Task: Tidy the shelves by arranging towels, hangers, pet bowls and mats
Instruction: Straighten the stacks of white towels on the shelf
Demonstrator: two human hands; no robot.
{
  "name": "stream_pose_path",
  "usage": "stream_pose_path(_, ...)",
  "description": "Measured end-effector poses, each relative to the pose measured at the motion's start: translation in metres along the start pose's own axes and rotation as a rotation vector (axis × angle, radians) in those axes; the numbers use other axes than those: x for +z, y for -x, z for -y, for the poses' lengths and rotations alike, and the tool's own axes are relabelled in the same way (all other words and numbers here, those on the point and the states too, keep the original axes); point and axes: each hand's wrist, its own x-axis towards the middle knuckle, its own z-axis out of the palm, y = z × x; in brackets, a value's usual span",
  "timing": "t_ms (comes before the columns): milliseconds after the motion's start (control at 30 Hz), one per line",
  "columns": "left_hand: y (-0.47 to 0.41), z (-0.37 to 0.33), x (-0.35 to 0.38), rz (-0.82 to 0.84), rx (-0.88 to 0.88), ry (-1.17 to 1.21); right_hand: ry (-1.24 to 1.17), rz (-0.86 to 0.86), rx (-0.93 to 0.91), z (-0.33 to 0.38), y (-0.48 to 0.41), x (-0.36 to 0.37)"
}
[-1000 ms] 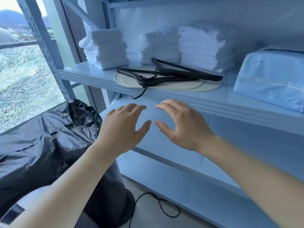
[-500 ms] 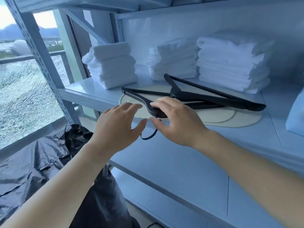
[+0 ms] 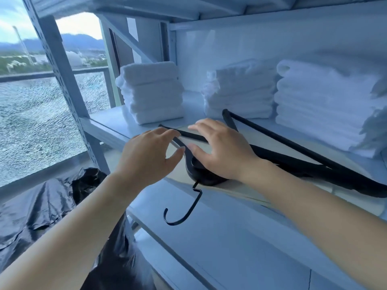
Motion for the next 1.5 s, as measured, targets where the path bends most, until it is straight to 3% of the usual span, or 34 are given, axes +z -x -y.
stream_pose_path(467, -0.042, 0.033, 0.010, -0.074, -0.048, -0.033, 0.003, -0.031, -0.047, -0.020, -0.066, 0.011)
stream_pose_path(1500, -0.120, 0.220, 0.089, -0.052, -0.032, -0.056, 0.224, 0.059, -0.032, 0.003, -0.202, 0.126)
